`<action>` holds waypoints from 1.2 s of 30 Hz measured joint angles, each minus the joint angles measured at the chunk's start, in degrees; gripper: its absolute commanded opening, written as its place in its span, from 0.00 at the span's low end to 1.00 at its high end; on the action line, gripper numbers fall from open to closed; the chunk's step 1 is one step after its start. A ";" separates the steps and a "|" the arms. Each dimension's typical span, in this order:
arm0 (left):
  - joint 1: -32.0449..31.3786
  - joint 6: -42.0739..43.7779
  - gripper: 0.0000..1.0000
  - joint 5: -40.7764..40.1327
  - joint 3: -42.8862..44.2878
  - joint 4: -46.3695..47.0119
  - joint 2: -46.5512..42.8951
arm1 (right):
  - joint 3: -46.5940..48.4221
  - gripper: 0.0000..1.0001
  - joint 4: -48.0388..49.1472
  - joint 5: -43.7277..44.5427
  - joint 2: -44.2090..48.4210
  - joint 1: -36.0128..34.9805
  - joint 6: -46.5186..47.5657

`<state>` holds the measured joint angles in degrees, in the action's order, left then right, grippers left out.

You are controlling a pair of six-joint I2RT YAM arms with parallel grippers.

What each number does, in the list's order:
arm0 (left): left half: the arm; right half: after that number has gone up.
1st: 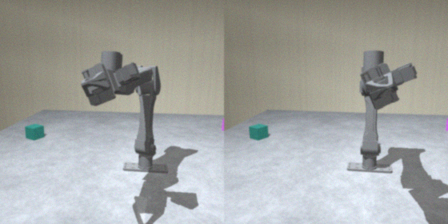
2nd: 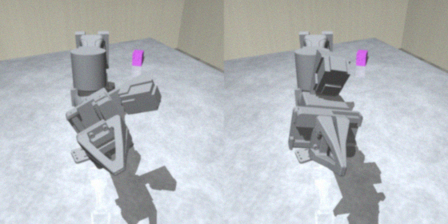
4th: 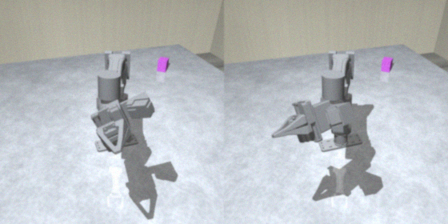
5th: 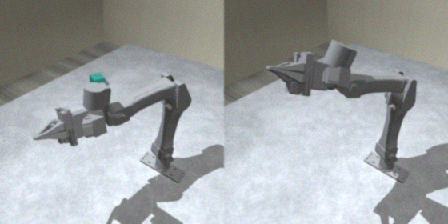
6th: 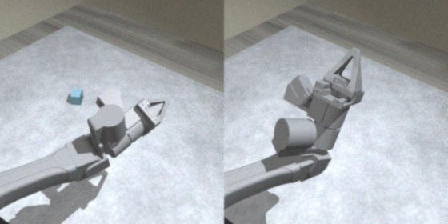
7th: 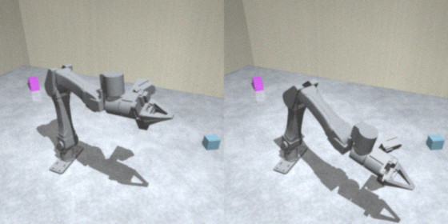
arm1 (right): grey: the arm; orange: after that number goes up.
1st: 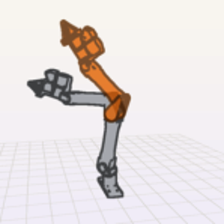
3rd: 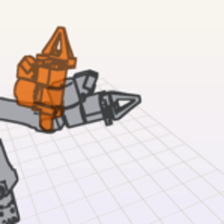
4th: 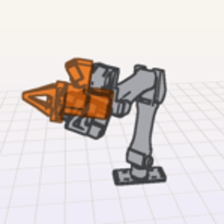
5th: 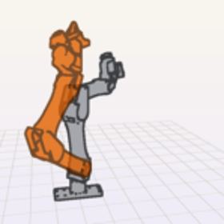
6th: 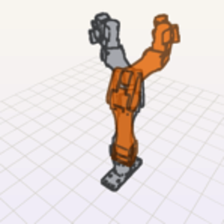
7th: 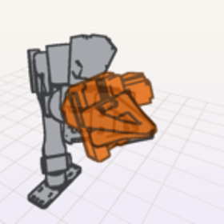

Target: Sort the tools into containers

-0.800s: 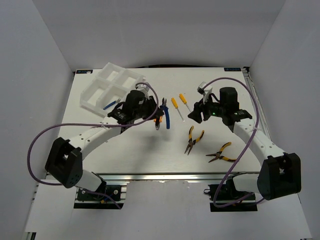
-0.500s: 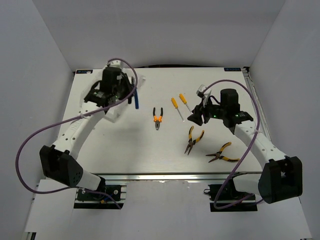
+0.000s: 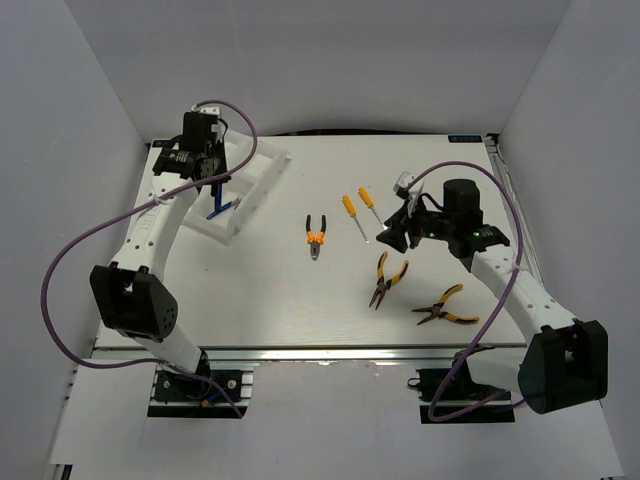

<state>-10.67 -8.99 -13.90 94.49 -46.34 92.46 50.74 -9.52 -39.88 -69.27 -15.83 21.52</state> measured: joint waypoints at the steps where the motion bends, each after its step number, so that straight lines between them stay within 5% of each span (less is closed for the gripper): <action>1: 0.57 1.54 0.00 0.18 -0.28 0.09 0.46 | 0.00 0.55 -0.12 0.00 0.10 0.06 0.12; 11: 2.62 14.87 0.00 4.04 -2.89 5.31 4.31 | 0.00 0.55 -1.06 0.05 0.65 0.95 1.65; 31: 2.62 18.88 0.00 5.97 -4.20 6.43 11.26 | -0.90 0.56 -2.06 -0.21 1.86 1.90 2.95; 36: 2.62 18.64 0.21 5.67 -5.95 6.59 11.30 | -0.90 0.56 -2.59 -0.44 1.71 1.90 3.13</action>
<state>-8.05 9.66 -8.24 88.53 -39.75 103.76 49.84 -12.11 -40.32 -67.56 -13.93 24.65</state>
